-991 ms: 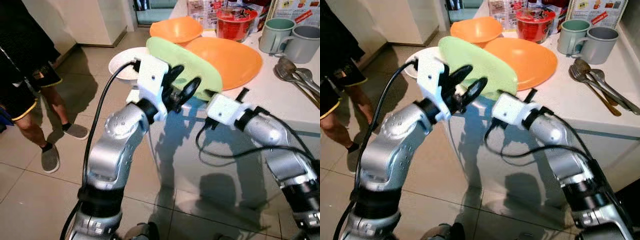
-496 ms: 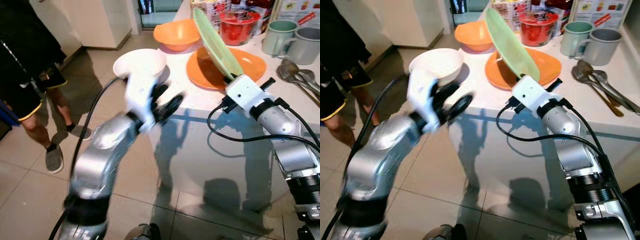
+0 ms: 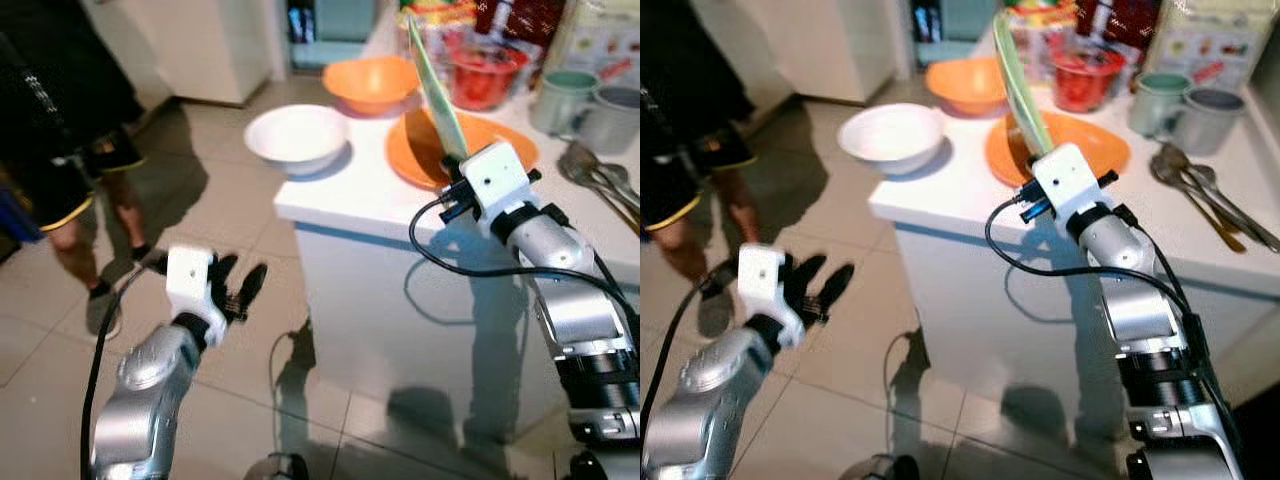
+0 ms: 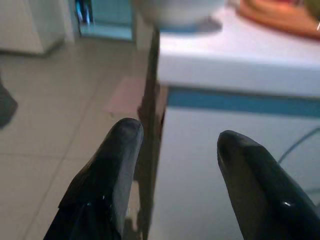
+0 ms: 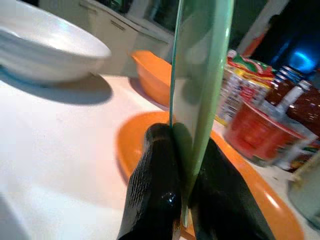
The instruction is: Setting the table
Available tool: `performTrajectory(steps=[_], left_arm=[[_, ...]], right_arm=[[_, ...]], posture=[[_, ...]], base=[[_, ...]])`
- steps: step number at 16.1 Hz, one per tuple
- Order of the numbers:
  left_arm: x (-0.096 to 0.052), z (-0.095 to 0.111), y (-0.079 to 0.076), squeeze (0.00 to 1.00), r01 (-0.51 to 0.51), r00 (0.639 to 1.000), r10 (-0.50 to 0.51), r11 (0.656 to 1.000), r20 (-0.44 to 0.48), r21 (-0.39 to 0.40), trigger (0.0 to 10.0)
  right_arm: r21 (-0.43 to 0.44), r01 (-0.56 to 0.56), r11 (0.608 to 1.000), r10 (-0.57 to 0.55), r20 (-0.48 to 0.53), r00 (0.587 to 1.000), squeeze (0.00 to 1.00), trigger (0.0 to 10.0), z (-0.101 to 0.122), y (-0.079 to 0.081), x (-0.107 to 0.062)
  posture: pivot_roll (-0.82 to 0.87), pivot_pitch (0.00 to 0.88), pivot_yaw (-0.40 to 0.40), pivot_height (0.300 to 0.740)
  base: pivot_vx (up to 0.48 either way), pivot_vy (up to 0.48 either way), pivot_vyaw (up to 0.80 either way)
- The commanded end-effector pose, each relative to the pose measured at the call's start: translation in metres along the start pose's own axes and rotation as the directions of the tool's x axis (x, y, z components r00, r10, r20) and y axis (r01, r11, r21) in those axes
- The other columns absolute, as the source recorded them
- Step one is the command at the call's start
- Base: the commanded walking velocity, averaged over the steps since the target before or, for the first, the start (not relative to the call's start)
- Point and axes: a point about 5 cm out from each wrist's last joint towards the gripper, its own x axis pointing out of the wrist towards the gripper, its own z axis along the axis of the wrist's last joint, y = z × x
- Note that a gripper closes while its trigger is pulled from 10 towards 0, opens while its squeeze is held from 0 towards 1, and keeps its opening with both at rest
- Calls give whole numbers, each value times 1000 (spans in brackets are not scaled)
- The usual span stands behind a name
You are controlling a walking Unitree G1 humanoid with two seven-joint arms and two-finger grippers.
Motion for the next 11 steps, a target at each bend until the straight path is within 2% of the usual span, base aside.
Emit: performTrajectory(steps=[1, 5, 6, 9, 11], left_arm=[[2, -1, 1, 0, -11, 1000, 11, 1000, -2, 6, 10000], [10, -16, 0, 0, -36, 999, 37, 999, -29, 20, 10000], [17, -20, -3, 0, -33, 999, 33, 999, -37, -19, 10000], [27, -23, -7, 0, -24, 999, 23, 999, -31, -31, 10000], [28, -25, -7, 0, -21, 999, 20, 999, -26, -40, 10000]], right_arm=[[10, 50, 999, -51, 107, 993, 0, 10000, 30, -19, -2], [-71, 80, 994, -69, 142, 987, 0, 10000, 49, -36, -13], [-115, 86, 990, -64, 178, 982, 0, 10000, 64, -38, -17], [-115, 61, 992, -43, 150, 988, 0, 10000, 59, -36, -19], [-83, 61, 995, -49, 140, 989, 0, 10000, 58, -35, -20]], posture=[[25, 2, 87, 740], [-3, 0, 94, 740], [-13, 0, 96, 740], [-26, 0, 96, 740], [-25, 0, 97, 740]], base=[[0, 0, 0], [0, 0, 0], [0, 0, 0], [0, 0, 0], [0, 0, 0]])
